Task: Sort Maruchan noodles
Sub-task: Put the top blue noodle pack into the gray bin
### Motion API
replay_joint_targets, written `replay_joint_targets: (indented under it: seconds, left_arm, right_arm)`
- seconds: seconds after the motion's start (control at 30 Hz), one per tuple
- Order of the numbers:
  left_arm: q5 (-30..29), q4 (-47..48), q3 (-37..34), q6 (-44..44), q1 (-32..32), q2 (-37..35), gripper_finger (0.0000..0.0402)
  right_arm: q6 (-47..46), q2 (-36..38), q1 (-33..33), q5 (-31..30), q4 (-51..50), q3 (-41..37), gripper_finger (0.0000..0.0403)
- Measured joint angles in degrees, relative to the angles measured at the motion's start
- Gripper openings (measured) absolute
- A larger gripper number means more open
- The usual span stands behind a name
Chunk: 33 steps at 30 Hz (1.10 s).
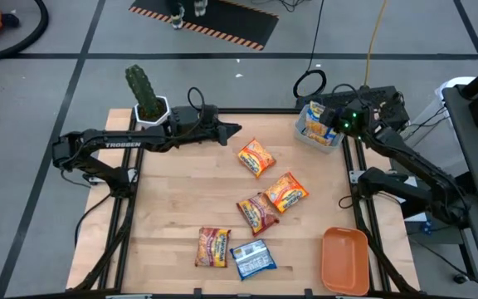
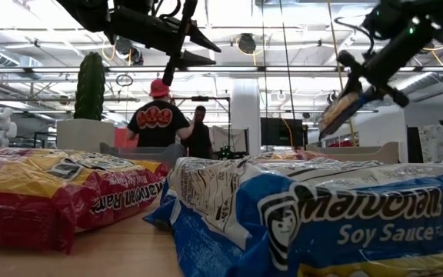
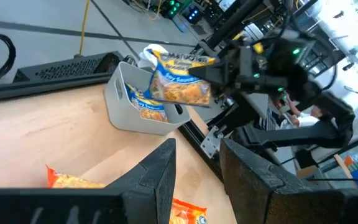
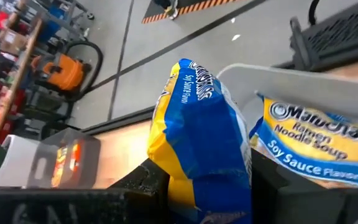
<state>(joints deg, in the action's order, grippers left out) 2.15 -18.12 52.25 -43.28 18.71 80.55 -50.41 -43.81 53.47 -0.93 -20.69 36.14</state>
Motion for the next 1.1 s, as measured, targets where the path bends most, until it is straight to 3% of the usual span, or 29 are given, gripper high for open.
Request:
replay_joint_targets:
  seconds: [0.3, 0.8, 1.1]
  left_arm:
    - [0.54, -0.05, 0.0, -2.34, -3.22, 0.0, 0.0129]
    - [0.59, -0.1, 0.0, -1.86, -9.31, 0.0, 0.0129]
    - [0.85, -0.1, 0.0, -0.86, -9.5, 0.0, 0.0129]
  right_arm:
    - [-3.72, 0.0, 5.66, 4.11, 10.88, -9.28, 0.0121]
    - [0.09, -3.78, 9.84, 7.02, 11.09, -9.79, 0.013]
    - [0.72, -5.51, 9.9, 3.98, 11.51, -9.79, 0.0163]
